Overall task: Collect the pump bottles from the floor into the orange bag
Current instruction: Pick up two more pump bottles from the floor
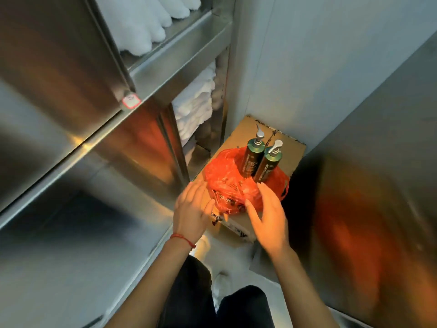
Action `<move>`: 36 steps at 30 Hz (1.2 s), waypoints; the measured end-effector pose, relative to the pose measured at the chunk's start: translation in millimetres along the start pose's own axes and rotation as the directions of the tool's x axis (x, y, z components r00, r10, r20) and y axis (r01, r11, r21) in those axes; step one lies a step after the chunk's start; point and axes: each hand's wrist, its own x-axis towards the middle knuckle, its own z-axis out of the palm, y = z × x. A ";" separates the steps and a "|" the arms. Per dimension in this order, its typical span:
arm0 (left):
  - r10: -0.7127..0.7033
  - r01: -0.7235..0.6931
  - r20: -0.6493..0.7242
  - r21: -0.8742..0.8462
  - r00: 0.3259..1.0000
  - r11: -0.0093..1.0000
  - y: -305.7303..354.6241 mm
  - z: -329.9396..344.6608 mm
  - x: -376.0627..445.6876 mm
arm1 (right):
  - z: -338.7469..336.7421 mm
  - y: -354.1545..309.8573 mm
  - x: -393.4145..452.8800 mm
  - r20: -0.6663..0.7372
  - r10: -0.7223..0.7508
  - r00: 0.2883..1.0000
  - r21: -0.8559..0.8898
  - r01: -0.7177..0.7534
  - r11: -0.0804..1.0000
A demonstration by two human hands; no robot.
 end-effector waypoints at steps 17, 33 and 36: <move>-0.319 0.353 -0.246 0.105 0.915 0.930 -68.9 -84.8 -201.5 | 27.1 -76.7 -90.1 0.343 -0.389 0.855 -0.227 0.477 0.849; -0.704 0.812 -0.525 -0.043 0.478 0.583 -106.3 -111.2 -441.4 | 117.0 -182.3 -230.1 0.683 -0.669 0.294 0.133 0.850 0.509; -0.761 0.874 -0.572 -0.148 0.306 0.463 -88.4 -104.0 -479.1 | 127.9 -196.2 -247.4 0.713 -0.690 0.125 0.233 0.886 0.401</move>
